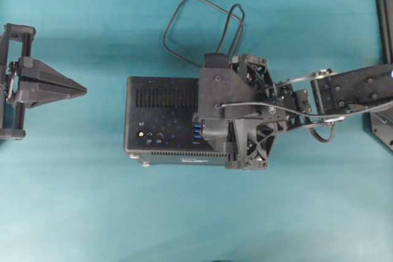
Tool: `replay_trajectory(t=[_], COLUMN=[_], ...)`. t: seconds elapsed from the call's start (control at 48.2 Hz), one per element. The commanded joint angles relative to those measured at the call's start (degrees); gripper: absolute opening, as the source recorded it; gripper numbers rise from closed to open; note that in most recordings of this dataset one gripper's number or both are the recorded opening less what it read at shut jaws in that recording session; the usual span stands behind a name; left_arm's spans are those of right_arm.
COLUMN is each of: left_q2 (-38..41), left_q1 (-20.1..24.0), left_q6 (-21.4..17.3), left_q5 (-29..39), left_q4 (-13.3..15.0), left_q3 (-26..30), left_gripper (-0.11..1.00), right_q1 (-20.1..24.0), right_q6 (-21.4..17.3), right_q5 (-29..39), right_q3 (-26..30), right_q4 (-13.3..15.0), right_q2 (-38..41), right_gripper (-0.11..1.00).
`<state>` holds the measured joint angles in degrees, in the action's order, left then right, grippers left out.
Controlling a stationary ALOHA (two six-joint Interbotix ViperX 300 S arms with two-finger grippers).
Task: Insert the USB into the PC box with both arms.
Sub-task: 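Push the held USB plug toward the port with the right gripper, then press the USB plug further into the port with the right gripper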
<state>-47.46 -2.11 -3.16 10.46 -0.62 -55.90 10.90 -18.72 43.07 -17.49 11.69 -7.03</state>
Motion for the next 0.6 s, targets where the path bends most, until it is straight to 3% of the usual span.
replay_trajectory(t=[0.0, 0.269, 0.58], left_q2=[0.1, 0.2, 0.0], left_q1=[-0.1, -0.1, -0.1], left_q6=[0.0, 0.0, 0.1], left_q5=[-0.5, -0.5, -0.5], left_q4=[-0.2, -0.2, -0.2], left_q3=[1.0, 1.0, 1.1], left_gripper=[0.0, 0.0, 0.0], right_q1=[0.0, -0.3, -1.1], right_q6=[0.4, 0.4, 0.2], right_q5=[-0.5, -2.1, -9.5], right_q3=[1.6, 2.5, -0.4], right_q4=[0.1, 0.1, 0.1], right_q2=[-2.0, -4.7, -5.4], right_gripper=[0.74, 0.74, 0.67])
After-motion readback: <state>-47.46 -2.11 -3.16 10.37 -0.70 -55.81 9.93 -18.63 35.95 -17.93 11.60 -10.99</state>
